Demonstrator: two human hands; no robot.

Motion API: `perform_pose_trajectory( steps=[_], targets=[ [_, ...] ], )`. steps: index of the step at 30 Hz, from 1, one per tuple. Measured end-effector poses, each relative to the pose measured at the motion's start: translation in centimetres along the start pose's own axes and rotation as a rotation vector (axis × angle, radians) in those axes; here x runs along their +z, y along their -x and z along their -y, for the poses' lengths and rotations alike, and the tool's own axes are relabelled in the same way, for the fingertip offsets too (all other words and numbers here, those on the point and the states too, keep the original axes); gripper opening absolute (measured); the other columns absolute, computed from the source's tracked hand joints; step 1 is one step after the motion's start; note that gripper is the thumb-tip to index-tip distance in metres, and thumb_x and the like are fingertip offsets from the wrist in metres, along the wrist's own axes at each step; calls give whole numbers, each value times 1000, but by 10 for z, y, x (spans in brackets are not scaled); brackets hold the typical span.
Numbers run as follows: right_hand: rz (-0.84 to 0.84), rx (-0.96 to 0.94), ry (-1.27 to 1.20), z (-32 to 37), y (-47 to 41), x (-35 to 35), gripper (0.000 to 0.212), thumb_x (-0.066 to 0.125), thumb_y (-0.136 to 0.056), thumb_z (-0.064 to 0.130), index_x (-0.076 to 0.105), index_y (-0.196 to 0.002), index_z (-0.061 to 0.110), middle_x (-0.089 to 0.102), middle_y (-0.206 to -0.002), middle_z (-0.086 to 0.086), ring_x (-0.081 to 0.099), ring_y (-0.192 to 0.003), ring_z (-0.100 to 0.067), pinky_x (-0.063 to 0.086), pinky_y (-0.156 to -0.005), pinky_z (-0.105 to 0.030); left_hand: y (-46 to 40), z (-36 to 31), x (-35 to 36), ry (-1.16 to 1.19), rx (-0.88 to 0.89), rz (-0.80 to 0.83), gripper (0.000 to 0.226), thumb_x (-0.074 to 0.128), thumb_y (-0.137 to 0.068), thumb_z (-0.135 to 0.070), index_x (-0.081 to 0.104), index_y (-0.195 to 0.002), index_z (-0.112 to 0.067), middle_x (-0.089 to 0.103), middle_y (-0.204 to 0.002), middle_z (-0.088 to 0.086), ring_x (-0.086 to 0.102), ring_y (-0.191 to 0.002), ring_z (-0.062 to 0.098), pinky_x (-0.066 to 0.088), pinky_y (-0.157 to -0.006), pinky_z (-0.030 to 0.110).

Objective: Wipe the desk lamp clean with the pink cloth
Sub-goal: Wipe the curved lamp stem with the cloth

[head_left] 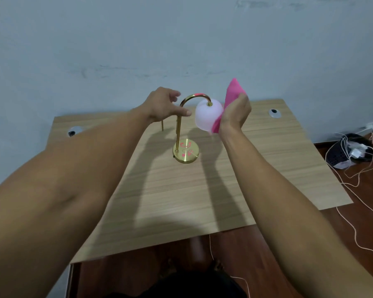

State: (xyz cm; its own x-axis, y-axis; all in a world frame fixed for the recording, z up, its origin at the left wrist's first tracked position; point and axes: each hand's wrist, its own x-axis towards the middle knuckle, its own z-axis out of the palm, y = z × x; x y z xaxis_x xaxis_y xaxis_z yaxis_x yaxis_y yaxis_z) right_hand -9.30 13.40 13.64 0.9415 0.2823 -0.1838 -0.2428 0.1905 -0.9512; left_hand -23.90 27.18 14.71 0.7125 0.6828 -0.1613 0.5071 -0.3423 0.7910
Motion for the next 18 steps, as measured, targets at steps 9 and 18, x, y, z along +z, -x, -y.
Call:
perform_pose_trajectory(
  steps=[9, 18],
  targets=[
    [498, -209, 154, -9, 34, 28, 51, 34, -101, 18, 60, -145, 15, 54, -153, 5, 43, -146, -4, 27, -127, -32, 7, 70, 26, 220, -184, -153, 24, 87, -79, -19, 70, -86, -4, 54, -73, 4, 47, -65, 19, 42, -71, 32],
    [514, -700, 867, -34, 35, 18, 47, 35, -98, 34, 71, -124, 18, 55, -146, -2, 34, -149, -20, 18, -127, -45, 0, 83, 31, 345, -188, -186, 9, 82, -82, -12, 76, -80, -7, 60, -69, 8, 50, -67, 21, 46, -67, 35]
  ],
)
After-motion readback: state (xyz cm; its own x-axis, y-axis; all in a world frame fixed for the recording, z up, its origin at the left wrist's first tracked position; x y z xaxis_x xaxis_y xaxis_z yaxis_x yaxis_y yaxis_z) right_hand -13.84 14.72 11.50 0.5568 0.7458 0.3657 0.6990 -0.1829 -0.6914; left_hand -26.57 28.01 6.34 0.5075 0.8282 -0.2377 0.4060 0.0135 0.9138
